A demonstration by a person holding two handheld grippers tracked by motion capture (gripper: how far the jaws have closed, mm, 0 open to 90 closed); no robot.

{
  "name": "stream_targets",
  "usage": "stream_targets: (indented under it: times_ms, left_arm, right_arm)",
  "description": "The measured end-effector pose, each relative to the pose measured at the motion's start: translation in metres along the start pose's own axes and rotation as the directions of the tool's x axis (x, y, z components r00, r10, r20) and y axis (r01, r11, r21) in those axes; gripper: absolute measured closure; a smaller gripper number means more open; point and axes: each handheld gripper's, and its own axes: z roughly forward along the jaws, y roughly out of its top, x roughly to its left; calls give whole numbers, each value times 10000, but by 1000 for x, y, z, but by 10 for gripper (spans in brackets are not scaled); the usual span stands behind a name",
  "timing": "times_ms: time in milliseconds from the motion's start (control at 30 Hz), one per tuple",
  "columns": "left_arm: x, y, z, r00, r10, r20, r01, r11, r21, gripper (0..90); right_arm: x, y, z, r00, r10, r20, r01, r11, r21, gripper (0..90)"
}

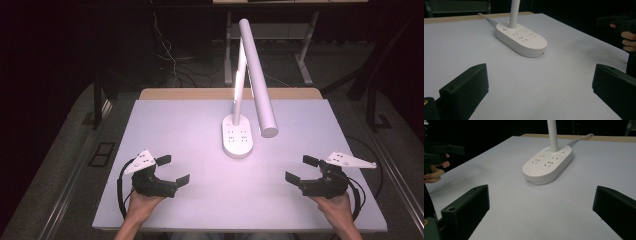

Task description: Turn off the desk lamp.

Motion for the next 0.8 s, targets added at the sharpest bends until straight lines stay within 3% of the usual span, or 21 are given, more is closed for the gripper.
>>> stream_targets:
  times_ms: [800]
  left_arm:
    - [-3,4,3,10000,66,-10,-66,9993,356,0]
  right_arm:
    - [-1,-1,-3,10000,-42,33,42,10000,5,5]
